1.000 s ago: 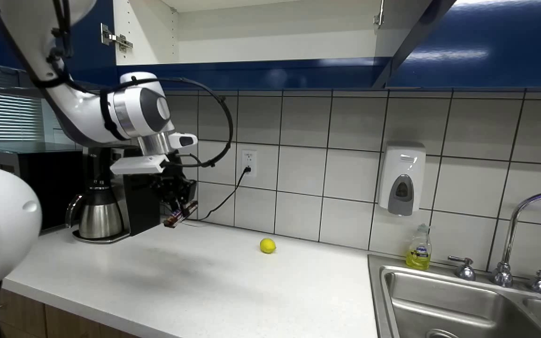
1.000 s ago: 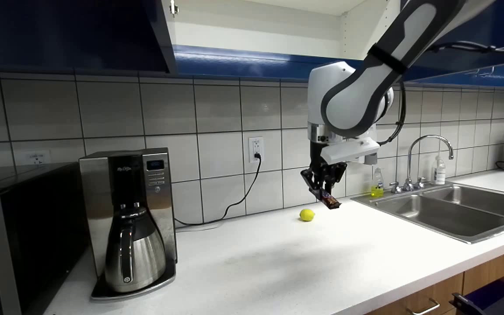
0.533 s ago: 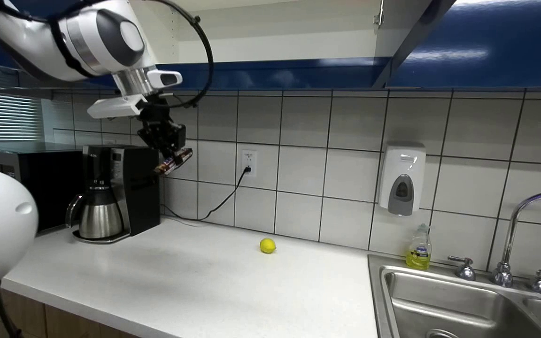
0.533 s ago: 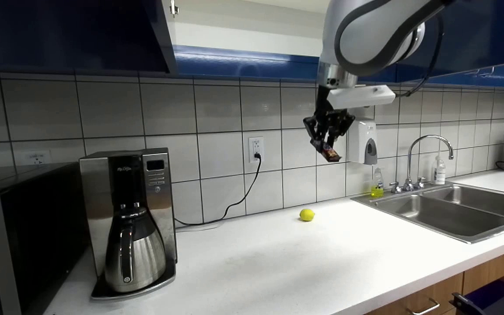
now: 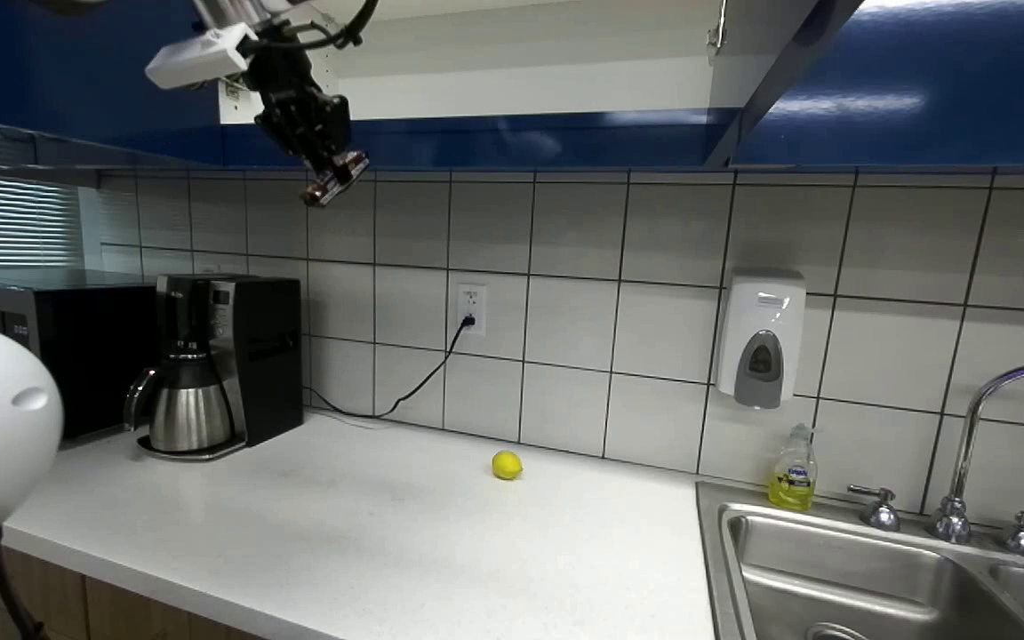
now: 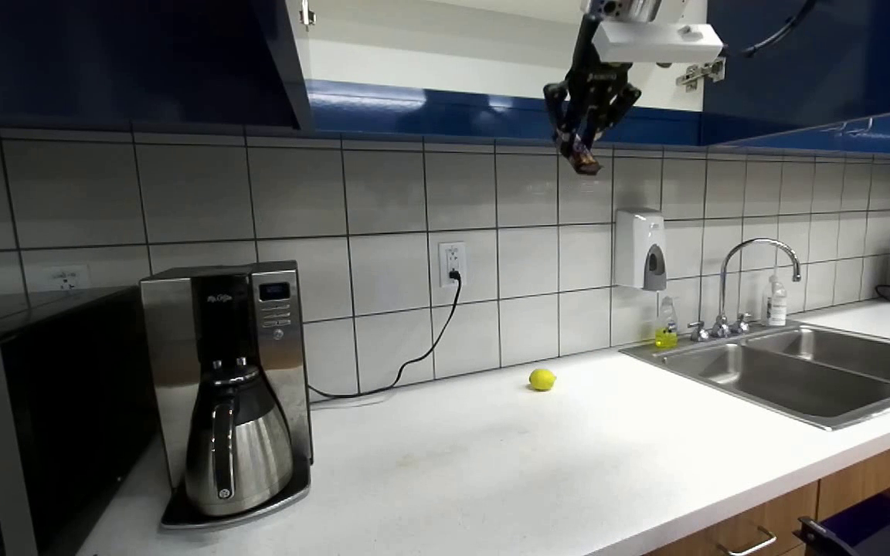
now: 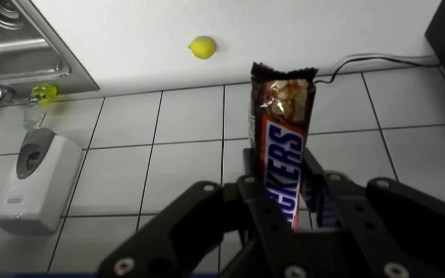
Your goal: Put the chocolate bar inside the cupboard
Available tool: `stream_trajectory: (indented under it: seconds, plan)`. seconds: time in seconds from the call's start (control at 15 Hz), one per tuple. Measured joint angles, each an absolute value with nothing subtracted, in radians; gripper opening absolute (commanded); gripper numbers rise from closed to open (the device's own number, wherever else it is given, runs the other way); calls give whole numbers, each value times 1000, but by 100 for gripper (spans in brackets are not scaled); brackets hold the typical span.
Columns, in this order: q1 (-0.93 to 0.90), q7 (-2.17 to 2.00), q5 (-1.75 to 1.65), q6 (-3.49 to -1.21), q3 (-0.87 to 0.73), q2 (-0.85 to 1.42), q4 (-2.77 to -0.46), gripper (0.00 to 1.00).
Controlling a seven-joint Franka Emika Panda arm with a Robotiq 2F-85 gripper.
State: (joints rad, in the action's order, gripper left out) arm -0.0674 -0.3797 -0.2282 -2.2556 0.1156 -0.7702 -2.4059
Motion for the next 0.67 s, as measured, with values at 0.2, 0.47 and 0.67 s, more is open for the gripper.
stream_trajectory:
  seconds: [0.2, 0.47, 0.67]
  plan:
    - [-57, -365, -221, -2206, 119, -769, -2295, 7]
    - [-40, -362, -219, -2171, 125, -731, -2159, 7]
    - [-23, -362, -219, -2170, 134, -666, -2060, 7]
